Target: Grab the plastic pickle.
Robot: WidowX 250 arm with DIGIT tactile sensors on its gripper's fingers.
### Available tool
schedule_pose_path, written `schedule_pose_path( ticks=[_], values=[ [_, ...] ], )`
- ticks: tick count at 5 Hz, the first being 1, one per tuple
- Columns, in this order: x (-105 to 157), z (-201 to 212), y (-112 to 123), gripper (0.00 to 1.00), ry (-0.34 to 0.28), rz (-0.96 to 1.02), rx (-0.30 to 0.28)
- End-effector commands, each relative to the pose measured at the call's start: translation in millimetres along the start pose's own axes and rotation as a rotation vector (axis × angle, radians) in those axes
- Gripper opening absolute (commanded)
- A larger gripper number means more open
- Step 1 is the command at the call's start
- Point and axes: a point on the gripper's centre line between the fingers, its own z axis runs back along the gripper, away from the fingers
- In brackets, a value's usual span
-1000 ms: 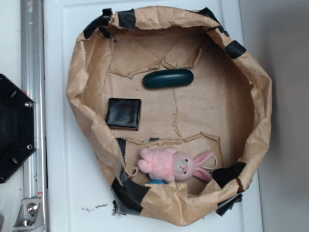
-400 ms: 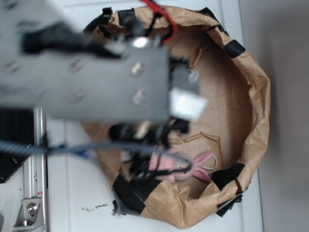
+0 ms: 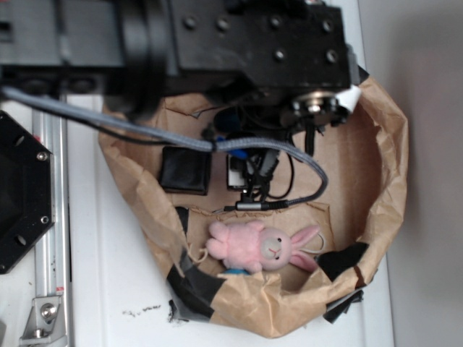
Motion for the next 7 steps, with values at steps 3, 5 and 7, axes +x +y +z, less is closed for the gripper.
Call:
schedule_pose_path(
  ticks=[3, 5, 7],
  values=[
    [10, -49, 32, 0.75, 0.048, -0.057, 0.038],
    [3, -52, 30, 0.0, 0.075, -0.094, 0.048],
    [4, 45, -4, 0.0, -0.033, -0.161, 0.099]
  ],
)
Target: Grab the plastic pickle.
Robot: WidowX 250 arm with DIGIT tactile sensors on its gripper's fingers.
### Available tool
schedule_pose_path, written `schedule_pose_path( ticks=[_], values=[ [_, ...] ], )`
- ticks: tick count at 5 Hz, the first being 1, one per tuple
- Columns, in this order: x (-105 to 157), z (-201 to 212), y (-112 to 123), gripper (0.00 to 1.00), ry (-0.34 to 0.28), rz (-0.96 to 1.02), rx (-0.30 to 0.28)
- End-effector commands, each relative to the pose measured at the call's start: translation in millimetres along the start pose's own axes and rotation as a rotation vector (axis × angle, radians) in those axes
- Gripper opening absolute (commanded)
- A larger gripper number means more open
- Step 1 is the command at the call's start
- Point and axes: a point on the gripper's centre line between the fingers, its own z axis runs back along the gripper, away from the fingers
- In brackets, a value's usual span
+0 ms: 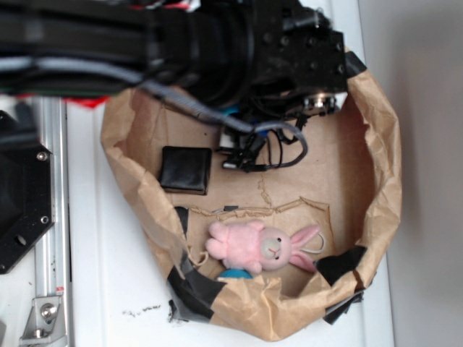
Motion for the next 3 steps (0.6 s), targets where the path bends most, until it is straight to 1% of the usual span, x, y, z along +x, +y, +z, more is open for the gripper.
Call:
schedule_pose_path(
  ticks=[1, 2, 3],
  values=[
    [-1.3, 97.9, -18.9, 0.0, -0.147, 0.019, 0.022],
    [-1.5, 97.2, -26.7, 0.0, -0.178, 0.066, -0.006],
    [-0.6, 90.6, -26.0, 0.0, -0.189, 0.103, -0.015]
  ],
)
